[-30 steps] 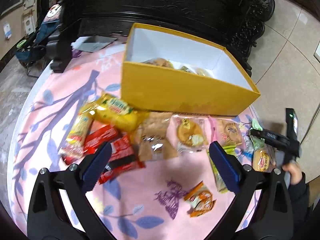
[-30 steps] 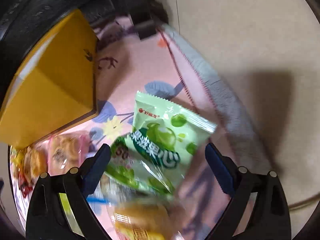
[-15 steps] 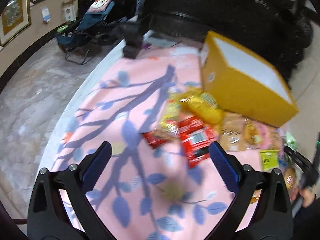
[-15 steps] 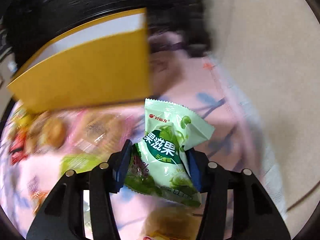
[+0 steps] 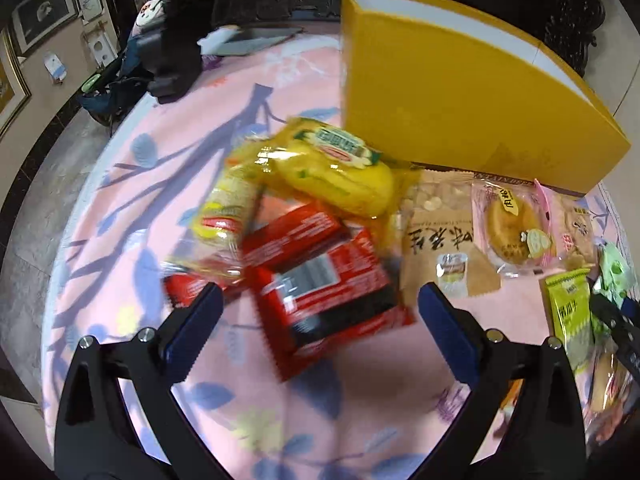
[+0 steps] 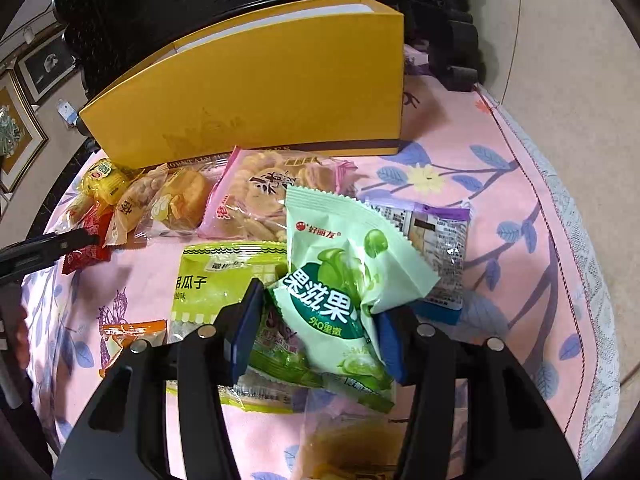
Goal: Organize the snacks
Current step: 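Grasp the red wafer pack with the left tool while the right tool grasps the green candy bag, then carry both packs into the yellow box and open both tools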
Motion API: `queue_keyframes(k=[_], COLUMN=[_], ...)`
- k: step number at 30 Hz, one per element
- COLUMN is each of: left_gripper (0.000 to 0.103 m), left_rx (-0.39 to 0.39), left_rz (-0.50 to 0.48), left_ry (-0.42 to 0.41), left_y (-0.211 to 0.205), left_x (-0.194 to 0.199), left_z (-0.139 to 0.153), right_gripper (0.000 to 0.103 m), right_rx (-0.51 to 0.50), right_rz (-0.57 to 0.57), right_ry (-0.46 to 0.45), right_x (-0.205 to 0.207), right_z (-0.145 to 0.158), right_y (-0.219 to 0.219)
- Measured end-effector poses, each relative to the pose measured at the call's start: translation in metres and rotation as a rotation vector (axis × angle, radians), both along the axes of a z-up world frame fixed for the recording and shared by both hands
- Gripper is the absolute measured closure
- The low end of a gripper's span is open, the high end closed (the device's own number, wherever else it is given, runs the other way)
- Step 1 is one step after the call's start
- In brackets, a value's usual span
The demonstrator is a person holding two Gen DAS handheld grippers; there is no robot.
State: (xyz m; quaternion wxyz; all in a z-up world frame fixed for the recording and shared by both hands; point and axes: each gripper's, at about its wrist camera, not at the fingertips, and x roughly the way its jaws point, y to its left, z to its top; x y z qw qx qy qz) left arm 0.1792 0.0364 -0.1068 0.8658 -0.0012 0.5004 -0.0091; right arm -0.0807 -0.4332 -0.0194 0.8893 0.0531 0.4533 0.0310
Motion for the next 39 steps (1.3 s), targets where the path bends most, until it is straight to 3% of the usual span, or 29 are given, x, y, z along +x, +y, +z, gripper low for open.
queue_keyframes(k=[5, 7, 10, 11, 17, 28, 39], left_gripper=[0.002, 0.008, 0.047, 0.052, 0.055, 0.055, 0.055], left_rx=[0.093, 0.109, 0.181, 0.169, 0.017, -0.031, -0.066], left_rz=[0.073, 0.104, 0.112, 0.105, 0.112, -0.019, -0.112], left_ry=[-0.041, -0.066, -0.107, -0.104, -0.08, -0.178, -0.231], left_y=[-0.009, -0.01, -0.015, -0.014, 0.004, -0.015, -0.047], left_x=[0.01, 0.005, -0.007, -0.01, -0.035, -0.094, -0.071], left_z=[-0.017, -0.018, -0.017, -0.017, -0.006, 0.053, 0.096], right_gripper=[0.049, 0.049, 0.049, 0.049, 0.05, 0.05, 0.05], right_rx=[0.029, 0.038, 0.043, 0.043, 0.051, 0.029, 0.036], right_rz=[0.005, 0.008, 0.008, 0.008, -0.005, 0.01, 0.058], right_ry=[-0.001, -0.002, -0.003, -0.004, -0.039, -0.109, -0.148], right_x=[-0.001, -0.001, -0.001, -0.002, -0.014, -0.05, -0.024], right_z=[0.001, 0.001, 0.0, 0.0, 0.008, 0.047, 0.077], right_y=[-0.005, -0.006, -0.006, -0.006, -0.006, 0.015, 0.035])
